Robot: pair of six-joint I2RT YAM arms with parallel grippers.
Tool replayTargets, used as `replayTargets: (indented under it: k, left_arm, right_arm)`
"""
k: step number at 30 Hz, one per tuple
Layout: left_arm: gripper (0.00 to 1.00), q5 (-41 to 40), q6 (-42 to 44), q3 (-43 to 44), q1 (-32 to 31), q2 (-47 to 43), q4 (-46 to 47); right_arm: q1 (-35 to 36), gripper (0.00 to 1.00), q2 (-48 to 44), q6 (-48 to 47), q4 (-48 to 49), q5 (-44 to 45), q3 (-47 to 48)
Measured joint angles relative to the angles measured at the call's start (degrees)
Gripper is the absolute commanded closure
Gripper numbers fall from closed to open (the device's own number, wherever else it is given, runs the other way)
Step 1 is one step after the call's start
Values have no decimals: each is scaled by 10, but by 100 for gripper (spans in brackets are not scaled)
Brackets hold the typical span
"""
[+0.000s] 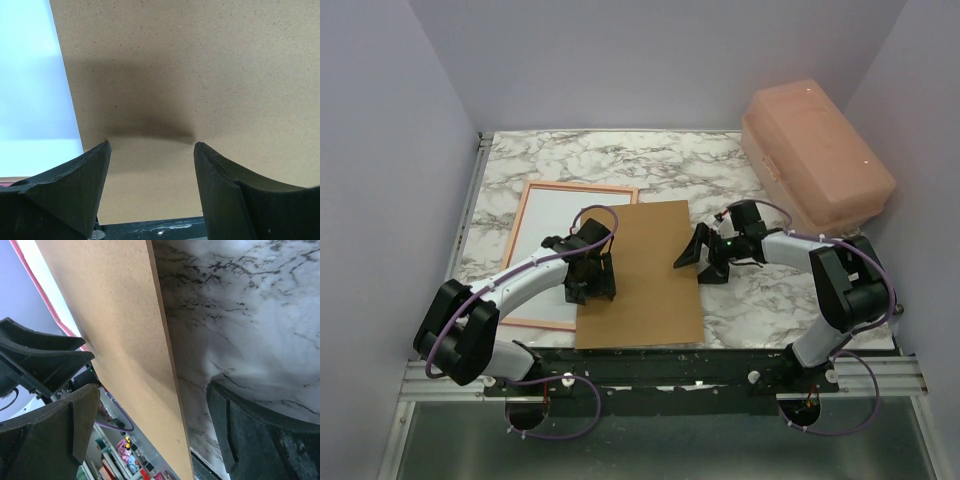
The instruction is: Put the photo into the frame
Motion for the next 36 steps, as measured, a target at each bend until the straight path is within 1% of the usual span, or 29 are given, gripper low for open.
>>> replayTargets:
  k: [2, 3, 5, 7, 8, 11, 13, 14, 16, 18, 22, 27, 29, 33, 36]
  left_arm:
    - [31, 0, 0, -1, 0, 0, 2]
    - [31, 0, 0, -1, 0, 0, 2]
    - [31, 0, 0, -1, 0, 0, 2]
    - [31, 0, 0, -1, 0, 0, 2]
    - [31, 0, 1, -1, 0, 0, 2]
    - [30, 2, 3, -2, 0, 0, 3]
    - [29, 3, 7, -3, 0, -2, 3]
    - [29, 2, 10, -5, 1, -3, 3]
    - [27, 2, 14, -10, 5, -15, 3]
    - [24, 3, 14, -14, 6, -30, 7]
    - [15, 16, 18, -18, 5, -84, 11]
    - [9, 32, 31, -12, 5, -194, 16]
    - [7, 41, 36, 1, 5, -243, 19]
    - [2, 55, 43, 26, 5, -304, 27]
    - [1, 64, 44, 37, 5, -344, 34]
  right_arm:
    - [0, 9, 0, 1, 16, -16, -10]
    - [0, 15, 0, 2, 24, -23, -15]
    - [0, 32, -2, 6, 41, -36, -28]
    - [0, 55, -3, 13, 54, -47, -43]
    - [0, 61, -3, 17, 57, -51, -49]
    - [2, 85, -4, 31, 72, -64, -65]
    - [-2, 96, -8, 38, 86, -82, -69]
    - [-3, 100, -12, 41, 96, -94, -69]
    - [-4, 100, -26, 46, 112, -116, -67]
    - [-3, 100, -40, 47, 116, -128, -62]
    - [0, 100, -61, 40, 78, -134, -24]
    - [7, 100, -104, 3, -47, -94, 86]
    - [7, 100, -124, -12, -108, -61, 137]
    - [6, 100, -165, -37, -217, 17, 230]
    - [5, 100, -192, -50, -291, 71, 295]
